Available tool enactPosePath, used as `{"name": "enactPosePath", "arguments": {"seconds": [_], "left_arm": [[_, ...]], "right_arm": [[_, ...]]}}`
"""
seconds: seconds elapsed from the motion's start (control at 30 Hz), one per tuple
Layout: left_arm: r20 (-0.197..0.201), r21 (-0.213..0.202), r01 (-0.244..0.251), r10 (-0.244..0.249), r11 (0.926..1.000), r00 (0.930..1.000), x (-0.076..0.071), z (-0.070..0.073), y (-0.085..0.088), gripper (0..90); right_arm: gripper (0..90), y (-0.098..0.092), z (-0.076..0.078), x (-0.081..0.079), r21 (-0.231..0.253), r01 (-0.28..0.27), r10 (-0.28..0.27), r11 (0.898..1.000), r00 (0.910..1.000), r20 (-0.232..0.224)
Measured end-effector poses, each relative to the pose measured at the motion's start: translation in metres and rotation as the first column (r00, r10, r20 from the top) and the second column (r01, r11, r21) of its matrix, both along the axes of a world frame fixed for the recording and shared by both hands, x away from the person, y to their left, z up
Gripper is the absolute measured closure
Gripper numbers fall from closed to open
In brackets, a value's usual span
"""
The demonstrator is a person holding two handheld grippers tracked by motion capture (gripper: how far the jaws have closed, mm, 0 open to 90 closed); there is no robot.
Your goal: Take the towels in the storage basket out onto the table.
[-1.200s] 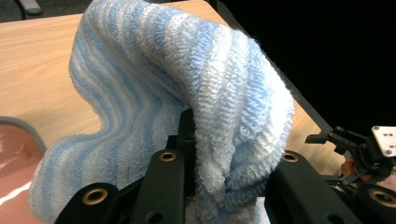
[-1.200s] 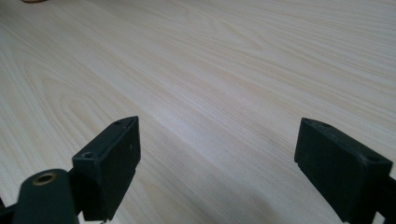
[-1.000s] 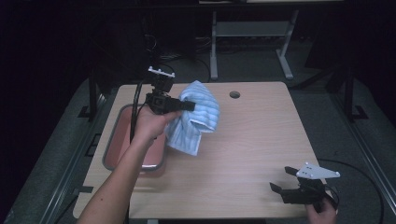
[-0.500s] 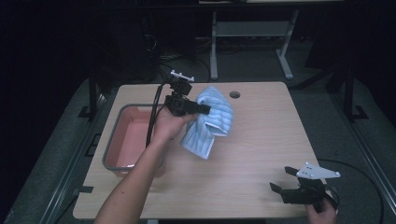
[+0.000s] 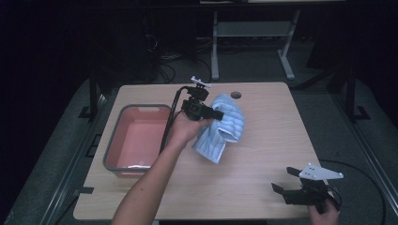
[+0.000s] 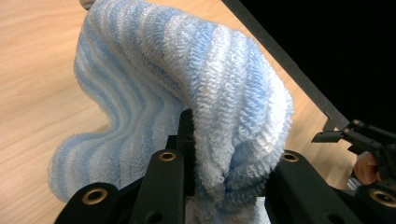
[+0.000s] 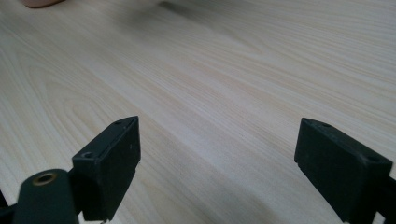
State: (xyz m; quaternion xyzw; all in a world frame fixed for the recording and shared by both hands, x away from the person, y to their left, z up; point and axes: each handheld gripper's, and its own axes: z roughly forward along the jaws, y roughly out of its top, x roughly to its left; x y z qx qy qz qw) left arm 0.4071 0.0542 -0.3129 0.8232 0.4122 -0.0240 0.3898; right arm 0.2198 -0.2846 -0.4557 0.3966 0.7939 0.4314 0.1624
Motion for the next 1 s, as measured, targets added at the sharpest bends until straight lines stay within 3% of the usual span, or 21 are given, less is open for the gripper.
{"name": "enactPosePath", "arguments": {"seconds": [0.33,1.0], "left_arm": [[-0.029,0.043,0.016,-0.014,0.9989,0.9995,0.006,-0.031,-0.021,73.7],[-0.102,0.052,0.015,-0.009,0.9985,0.9948,0.011,-0.086,-0.051,72.9]], "right_arm": [[13.7,0.0,-0.001,0.0,0.004,-0.004,0.004,1.0,1.0,0.005],[13.7,0.001,-0.002,0.001,0.004,-0.006,0.006,1.0,1.0,0.003]]}}
